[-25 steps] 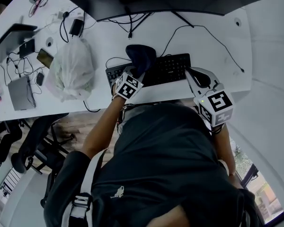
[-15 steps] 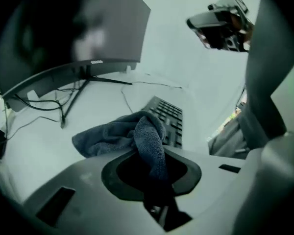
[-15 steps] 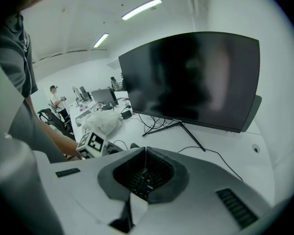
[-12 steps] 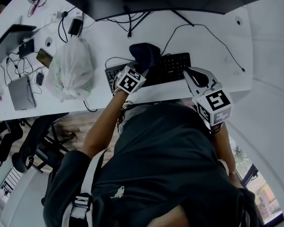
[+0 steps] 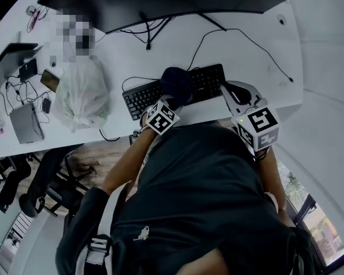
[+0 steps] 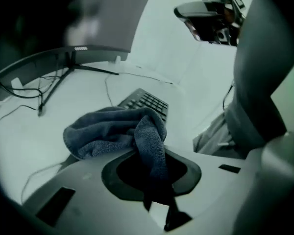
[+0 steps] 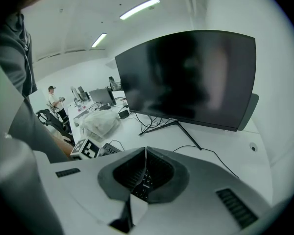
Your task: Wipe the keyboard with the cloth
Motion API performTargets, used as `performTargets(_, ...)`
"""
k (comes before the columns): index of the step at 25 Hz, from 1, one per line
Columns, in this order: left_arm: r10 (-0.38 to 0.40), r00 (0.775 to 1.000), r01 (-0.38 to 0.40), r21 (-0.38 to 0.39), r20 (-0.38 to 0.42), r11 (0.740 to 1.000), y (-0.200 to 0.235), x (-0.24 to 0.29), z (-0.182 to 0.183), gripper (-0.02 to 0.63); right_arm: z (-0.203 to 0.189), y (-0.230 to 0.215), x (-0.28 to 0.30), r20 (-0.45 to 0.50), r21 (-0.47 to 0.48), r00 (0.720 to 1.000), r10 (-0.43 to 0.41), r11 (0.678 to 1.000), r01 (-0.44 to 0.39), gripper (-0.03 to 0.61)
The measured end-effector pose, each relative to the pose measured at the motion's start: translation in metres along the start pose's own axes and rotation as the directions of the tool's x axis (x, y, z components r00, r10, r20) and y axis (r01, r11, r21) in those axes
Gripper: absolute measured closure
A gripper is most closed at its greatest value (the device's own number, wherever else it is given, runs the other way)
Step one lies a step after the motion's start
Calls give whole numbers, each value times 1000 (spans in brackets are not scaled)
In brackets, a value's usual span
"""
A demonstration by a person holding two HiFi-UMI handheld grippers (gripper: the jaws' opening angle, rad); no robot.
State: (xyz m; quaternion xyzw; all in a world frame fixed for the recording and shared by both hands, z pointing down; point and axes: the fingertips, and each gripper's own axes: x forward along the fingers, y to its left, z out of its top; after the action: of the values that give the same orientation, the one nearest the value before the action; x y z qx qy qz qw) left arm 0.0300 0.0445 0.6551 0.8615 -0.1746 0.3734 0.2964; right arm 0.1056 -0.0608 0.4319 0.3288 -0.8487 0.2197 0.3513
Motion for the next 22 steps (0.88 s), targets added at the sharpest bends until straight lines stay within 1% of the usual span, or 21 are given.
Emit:
performTargets(2, 80, 996, -79, -20, 43, 997, 38, -11, 21, 551, -1, 0, 1, 1, -2, 1000, 6, 1000, -6, 568)
performTargets(3, 103, 993, -101, -41, 51, 994, 55, -15, 28, 551, -1, -1, 2, 1, 2, 1000, 6, 1000, -6, 568)
performTargets(5, 96, 994, -91, -98, 54, 991, 66, -16, 33, 551, -3, -2, 2, -5, 15, 1000, 3, 1000, -3, 568)
performTargets(6, 84, 995, -77, -120, 57, 990, 61, -12, 30, 551, -4, -2, 2, -8, 19, 1000, 3, 1000, -3, 568)
performTargets(8, 63, 997, -56, -123, 52, 991, 39, -3, 20, 551, -6, -3, 3, -10, 19, 1000, 7, 1000, -7, 568)
performTargets(9, 34, 999, -30, -111, 36, 993, 24, 2, 14, 551, -6, -5, 3, -10, 18, 1000, 7, 1000, -7, 568)
performTargets(10, -10, 1000, 12, -96, 12, 995, 7, 8, 9, 551, -5, -7, 3, -11, 21, 1000, 4, 1000, -4, 568)
performTargets(12, -100, 994, 97, -51, -42, 994, -25, 18, -1, 551, -5, -11, 2, -14, 31, 1000, -3, 1000, 3, 568)
performTargets(13, -117, 991, 116, -24, -61, 993, -33, 20, -5, 551, -5, -11, 3, -16, 33, 1000, -1, 999, 1, 568)
performTargets(14, -114, 991, 114, -1, -66, 993, -33, 21, -4, 551, -5, -10, 4, -16, 32, 1000, 5, 999, -4, 568)
performTargets(16, -71, 997, 72, 20, -34, 997, -13, 16, 12, 551, -4, -10, 7, -16, 23, 1000, 18, 1000, -17, 568)
performTargets(19, 7, 1000, -7, 8, 25, 1000, 40, 5, 42, 551, -8, -10, 11, -30, 18, 999, 27, 999, -27, 568)
performTargets(20, 14, 999, -13, -11, 30, 1000, 52, 2, 47, 551, -9, -9, 12, -33, 19, 999, 30, 999, -29, 568)
performTargets(22, -16, 1000, 17, -63, 26, 998, 53, 3, 47, 551, -9, -8, 13, -32, 20, 999, 30, 999, -30, 568)
